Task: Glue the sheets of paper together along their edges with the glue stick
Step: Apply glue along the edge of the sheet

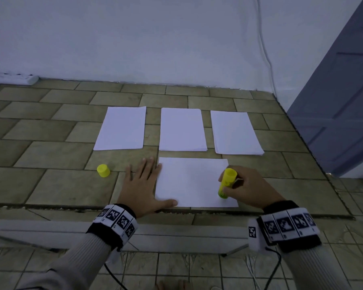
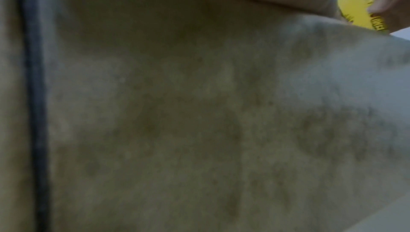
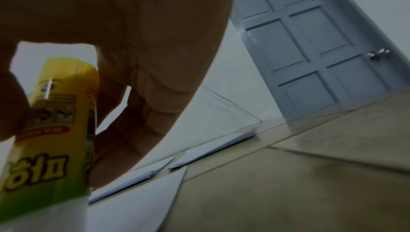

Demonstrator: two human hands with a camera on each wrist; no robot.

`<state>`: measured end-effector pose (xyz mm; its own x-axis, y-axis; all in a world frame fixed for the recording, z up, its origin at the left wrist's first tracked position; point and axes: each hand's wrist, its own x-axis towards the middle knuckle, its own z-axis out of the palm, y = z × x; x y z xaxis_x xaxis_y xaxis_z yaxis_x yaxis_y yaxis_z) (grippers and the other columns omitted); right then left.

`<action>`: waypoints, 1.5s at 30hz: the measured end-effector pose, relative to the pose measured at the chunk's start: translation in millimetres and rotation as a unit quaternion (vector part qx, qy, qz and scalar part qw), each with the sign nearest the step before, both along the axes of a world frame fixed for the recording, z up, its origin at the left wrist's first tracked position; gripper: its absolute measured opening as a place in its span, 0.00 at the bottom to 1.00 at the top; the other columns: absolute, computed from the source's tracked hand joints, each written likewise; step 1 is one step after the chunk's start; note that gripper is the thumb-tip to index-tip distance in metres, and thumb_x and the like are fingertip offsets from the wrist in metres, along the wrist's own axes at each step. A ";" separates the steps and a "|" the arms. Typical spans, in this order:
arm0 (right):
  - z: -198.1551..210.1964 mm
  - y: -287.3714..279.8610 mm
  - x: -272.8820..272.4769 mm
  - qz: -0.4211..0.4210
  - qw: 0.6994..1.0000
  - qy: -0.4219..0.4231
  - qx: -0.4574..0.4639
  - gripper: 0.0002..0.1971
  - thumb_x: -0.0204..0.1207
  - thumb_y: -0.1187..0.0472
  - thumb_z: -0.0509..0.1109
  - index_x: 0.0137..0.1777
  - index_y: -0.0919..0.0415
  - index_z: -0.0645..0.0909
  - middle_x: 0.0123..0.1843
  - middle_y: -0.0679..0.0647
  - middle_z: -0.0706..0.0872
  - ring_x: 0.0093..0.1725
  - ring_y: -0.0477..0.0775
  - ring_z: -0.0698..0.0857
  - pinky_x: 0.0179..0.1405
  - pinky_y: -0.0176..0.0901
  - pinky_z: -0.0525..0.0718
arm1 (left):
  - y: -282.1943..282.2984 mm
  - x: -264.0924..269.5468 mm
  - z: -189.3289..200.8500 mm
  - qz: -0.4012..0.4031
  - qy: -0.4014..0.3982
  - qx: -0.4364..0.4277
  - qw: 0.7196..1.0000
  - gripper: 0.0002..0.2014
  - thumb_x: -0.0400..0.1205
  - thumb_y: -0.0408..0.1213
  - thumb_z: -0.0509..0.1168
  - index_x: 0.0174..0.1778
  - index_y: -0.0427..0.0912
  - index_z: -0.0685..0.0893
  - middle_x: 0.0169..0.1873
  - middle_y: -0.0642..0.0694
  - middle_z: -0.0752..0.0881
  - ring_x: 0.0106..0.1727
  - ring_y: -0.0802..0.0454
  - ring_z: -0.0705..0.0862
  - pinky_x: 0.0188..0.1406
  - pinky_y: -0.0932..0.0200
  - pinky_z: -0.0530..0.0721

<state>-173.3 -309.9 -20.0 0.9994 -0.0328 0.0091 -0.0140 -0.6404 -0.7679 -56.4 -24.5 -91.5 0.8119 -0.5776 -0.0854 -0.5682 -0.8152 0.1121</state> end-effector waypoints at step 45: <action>12.6 -41.1 45.2 -0.087 0.914 0.183 -0.350 0.16 0.74 0.48 0.70 0.57 0.55 0.83 0.51 0.53 0.86 0.48 0.52 0.83 0.46 0.43 0.81 | -1.0 -1.3 6.4 0.004 0.017 0.018 1.000 0.67 0.55 0.90 0.32 0.86 0.49 0.40 0.85 0.48 0.34 0.85 0.50 0.32 0.80 0.35 0.31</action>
<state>-128.1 -351.0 -7.3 0.9199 -0.3057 -0.2458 -0.3363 -0.9371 -0.0933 -57.7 -25.5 -85.1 0.8124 -0.5677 -0.1333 -0.5585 -0.8232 0.1025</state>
